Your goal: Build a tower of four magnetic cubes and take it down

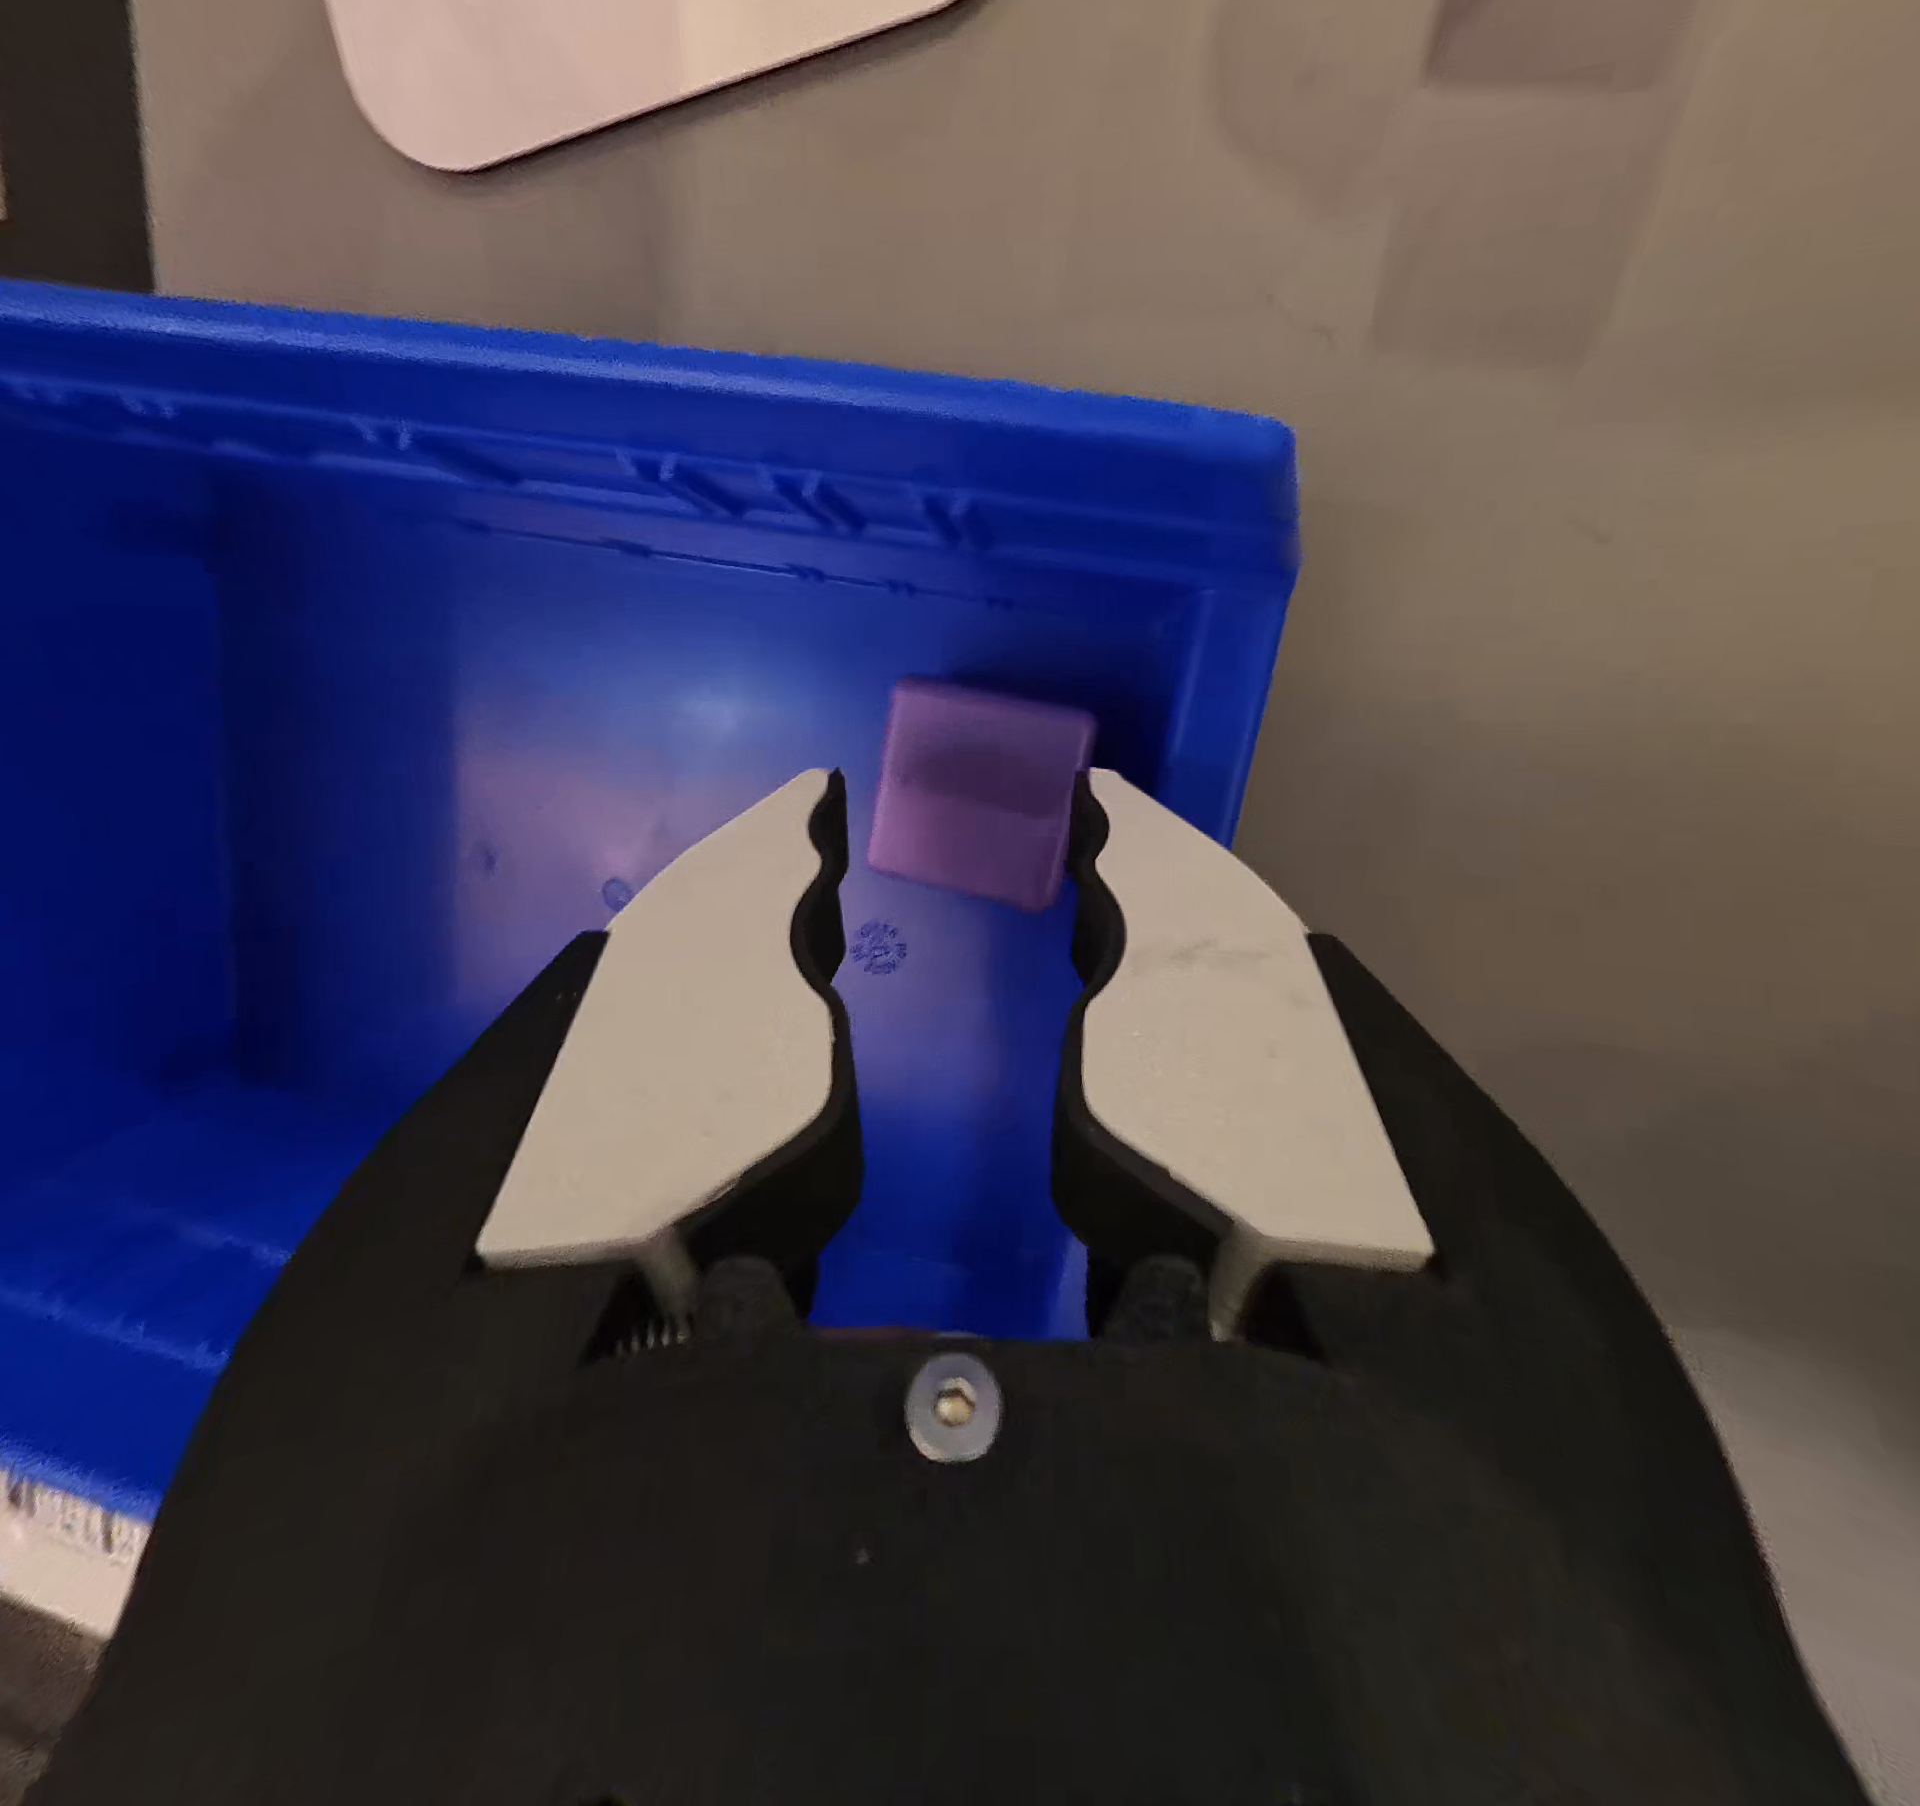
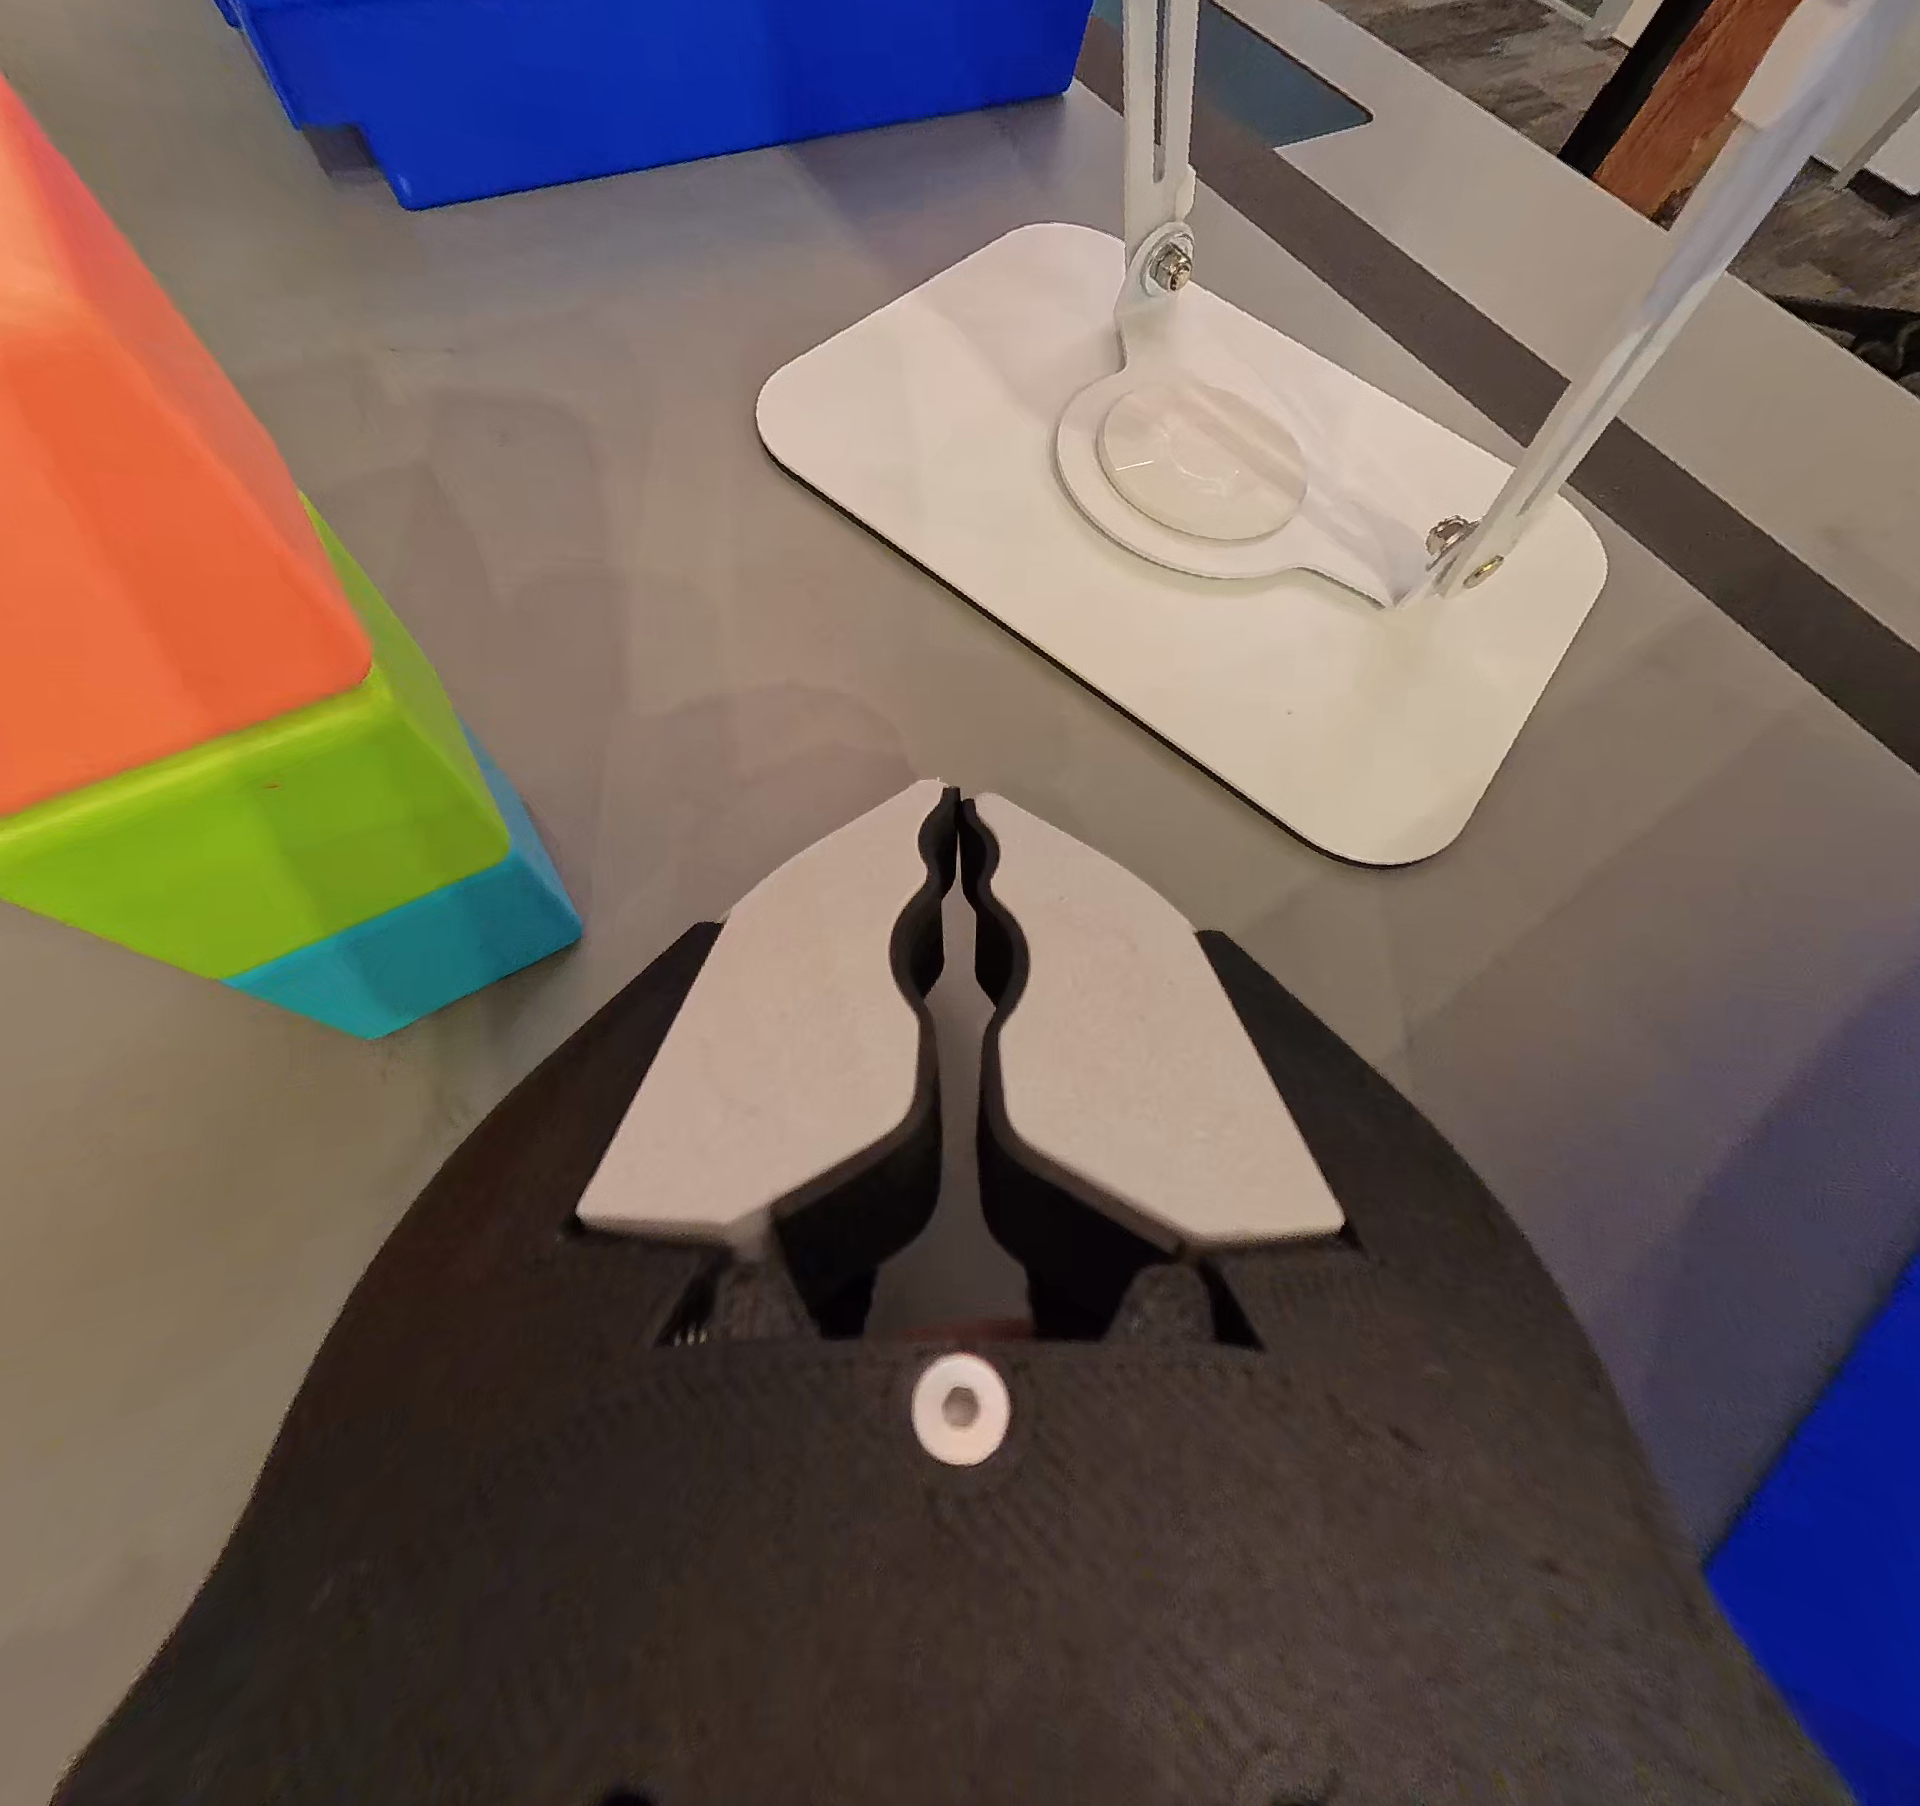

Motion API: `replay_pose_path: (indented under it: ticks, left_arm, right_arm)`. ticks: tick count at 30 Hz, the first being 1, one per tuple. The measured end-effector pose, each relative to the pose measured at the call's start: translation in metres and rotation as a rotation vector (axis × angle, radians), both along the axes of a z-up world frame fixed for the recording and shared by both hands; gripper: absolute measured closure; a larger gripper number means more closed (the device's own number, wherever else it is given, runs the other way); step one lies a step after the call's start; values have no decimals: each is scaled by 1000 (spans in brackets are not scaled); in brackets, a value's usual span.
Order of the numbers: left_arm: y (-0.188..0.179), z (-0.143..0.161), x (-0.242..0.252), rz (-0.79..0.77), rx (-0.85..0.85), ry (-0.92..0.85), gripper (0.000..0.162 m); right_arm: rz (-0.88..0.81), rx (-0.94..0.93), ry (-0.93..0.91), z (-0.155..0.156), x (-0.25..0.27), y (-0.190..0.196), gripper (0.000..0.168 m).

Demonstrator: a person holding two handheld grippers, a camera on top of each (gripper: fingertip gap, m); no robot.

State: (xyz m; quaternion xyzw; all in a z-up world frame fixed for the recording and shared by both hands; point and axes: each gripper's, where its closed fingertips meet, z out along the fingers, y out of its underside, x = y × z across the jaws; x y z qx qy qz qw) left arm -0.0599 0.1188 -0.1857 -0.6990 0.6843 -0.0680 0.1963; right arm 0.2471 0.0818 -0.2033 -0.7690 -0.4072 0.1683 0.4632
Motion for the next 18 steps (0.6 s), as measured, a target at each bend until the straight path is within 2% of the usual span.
replay_pose_path:
  ticks: [4, 7, 10, 18]
  left_arm:
    - [-1, -18, -6, -26, -35, 103, 123]
    - [-1, -17, -5, -49, -55, 113, 122]
    - [12, -22, -4, -56, 23, 133, 116]
    - [21, -32, -2, -25, 44, 130, 108]
  right_arm:
    - [6, 1, -11, -1, -1, -1, 168]
    - [6, 2, -13, -1, -1, -1, 168]
    - [7, 1, -14, -2, -1, -1, 168]
    - [12, -2, -23, -3, -2, -2, 168]
